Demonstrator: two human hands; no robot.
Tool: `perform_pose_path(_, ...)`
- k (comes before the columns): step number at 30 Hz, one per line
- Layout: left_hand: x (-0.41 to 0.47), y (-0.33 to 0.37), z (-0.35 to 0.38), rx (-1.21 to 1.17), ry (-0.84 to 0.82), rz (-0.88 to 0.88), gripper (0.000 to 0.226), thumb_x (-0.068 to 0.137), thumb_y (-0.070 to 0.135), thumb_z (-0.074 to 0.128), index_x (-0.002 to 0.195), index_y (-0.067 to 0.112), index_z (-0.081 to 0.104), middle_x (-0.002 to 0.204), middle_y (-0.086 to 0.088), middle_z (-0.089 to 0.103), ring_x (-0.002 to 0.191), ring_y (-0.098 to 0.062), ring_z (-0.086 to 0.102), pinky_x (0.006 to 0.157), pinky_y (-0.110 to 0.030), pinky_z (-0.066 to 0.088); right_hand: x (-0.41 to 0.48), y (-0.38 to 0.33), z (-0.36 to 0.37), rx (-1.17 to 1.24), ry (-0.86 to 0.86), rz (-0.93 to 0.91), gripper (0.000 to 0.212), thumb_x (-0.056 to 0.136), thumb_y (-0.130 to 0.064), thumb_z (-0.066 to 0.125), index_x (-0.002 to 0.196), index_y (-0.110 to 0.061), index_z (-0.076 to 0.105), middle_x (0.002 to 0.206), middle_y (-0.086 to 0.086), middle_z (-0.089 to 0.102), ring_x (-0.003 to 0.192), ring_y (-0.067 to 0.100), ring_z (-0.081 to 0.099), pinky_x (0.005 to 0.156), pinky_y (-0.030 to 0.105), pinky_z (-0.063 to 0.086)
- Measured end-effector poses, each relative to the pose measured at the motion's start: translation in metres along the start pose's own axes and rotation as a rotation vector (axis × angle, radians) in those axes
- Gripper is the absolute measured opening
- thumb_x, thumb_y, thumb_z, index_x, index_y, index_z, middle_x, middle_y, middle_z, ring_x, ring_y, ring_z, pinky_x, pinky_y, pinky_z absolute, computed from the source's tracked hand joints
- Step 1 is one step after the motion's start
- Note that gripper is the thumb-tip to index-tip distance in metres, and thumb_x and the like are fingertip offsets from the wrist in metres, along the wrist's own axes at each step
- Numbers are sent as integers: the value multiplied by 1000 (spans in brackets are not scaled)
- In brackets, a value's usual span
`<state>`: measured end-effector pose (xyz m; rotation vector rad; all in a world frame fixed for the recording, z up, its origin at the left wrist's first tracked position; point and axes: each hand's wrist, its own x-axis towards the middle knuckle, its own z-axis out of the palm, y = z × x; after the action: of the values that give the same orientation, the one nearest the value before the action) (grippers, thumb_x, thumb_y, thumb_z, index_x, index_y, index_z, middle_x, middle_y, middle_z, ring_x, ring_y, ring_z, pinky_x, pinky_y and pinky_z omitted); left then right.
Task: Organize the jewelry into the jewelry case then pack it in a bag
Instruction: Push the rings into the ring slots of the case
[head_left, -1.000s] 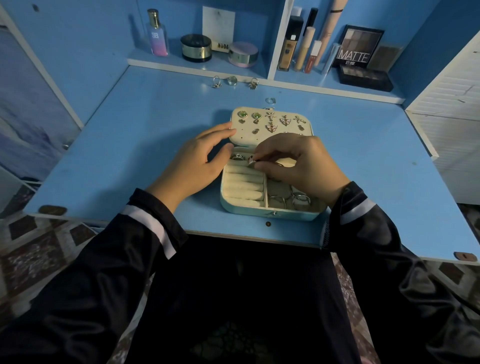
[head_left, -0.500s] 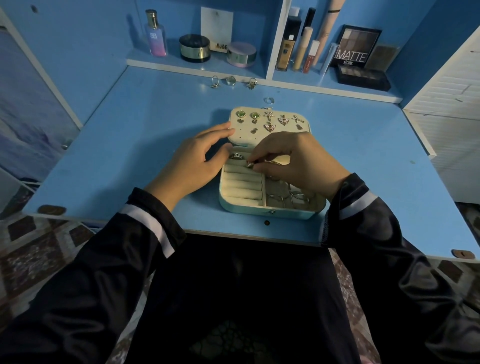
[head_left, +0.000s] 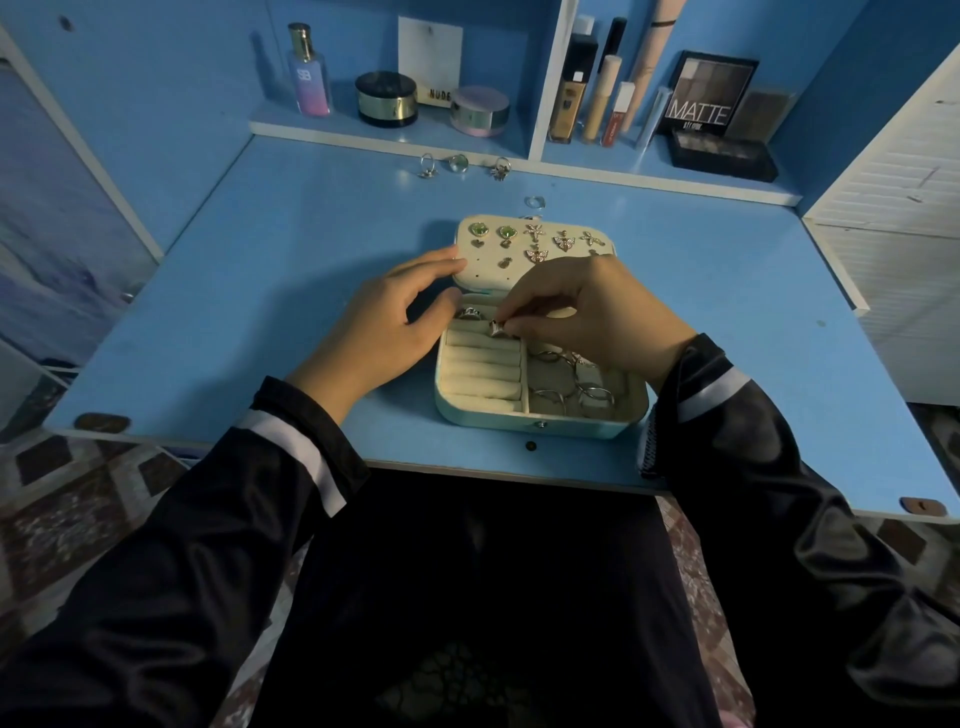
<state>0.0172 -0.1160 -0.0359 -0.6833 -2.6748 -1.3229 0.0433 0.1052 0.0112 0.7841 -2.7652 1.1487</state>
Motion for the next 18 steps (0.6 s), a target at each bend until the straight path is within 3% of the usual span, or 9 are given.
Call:
perform_pose_path(8,0,-1,0,3,0,3,37,101,23,54,137,20,57,148,12,47,128,14,35,100,4,21,2,-1,3,-79,-21,-41,11,82,-7,75,92,-10,77,89,1,73,80,9,68,80,30,56)
perform_pose_path(12,1,-3,1,-24,-1,-12,36,101,23,53,136,22,58,148,14,46,132,10,37,102,2,21,-2,1,1,54,-16,30,15,83,-6,74,96,-10,76,95,2,72,88,12,68,87,32,55)
perform_pose_path(18,10,-5,-1,-8,-28,-5,35,100,23,53,135,23,58,147,13,46,131,8,38,98,4,22,-6,8,-7,237,2,133,24,85,-4,71,104,-18,71,101,0,73,94,10,69,89,21,53)
